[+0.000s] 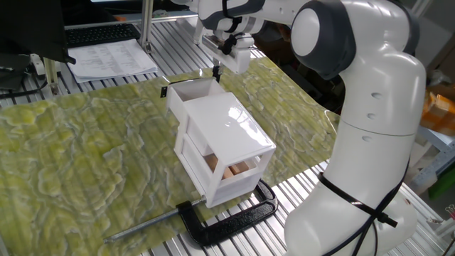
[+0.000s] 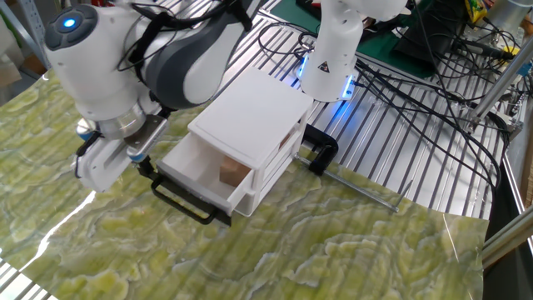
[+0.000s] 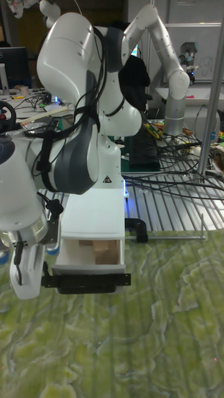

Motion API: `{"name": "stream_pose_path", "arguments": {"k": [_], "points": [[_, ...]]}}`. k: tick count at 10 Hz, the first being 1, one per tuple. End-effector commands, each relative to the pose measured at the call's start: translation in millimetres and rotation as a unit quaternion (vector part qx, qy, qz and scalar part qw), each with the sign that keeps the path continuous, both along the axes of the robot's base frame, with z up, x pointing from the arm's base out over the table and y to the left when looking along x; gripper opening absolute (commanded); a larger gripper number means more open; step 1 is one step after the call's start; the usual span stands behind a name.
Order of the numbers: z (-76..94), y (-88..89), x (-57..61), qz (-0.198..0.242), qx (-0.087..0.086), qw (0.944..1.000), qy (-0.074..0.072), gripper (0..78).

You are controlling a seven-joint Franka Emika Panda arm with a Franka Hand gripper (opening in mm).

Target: Grasp the handle and open the drawer

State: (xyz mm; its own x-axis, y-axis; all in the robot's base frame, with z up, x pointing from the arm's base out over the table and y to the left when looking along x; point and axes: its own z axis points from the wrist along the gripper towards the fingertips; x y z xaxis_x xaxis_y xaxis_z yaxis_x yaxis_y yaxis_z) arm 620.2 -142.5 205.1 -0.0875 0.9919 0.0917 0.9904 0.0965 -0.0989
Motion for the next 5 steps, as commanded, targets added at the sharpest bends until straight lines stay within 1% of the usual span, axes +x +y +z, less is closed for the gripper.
{"name": "stream_pose_path", "arguments": {"k": [1,3,5], "points": [[6.8,-3.7,16.3,-0.012,0.006,0.9999,-0.002,1.8],[9.1,0.0,22.4,-0.019,0.004,0.9998,-0.002,1.8],[9.6,1.1,23.9,-0.021,0.004,0.9998,-0.001,1.8]]}}
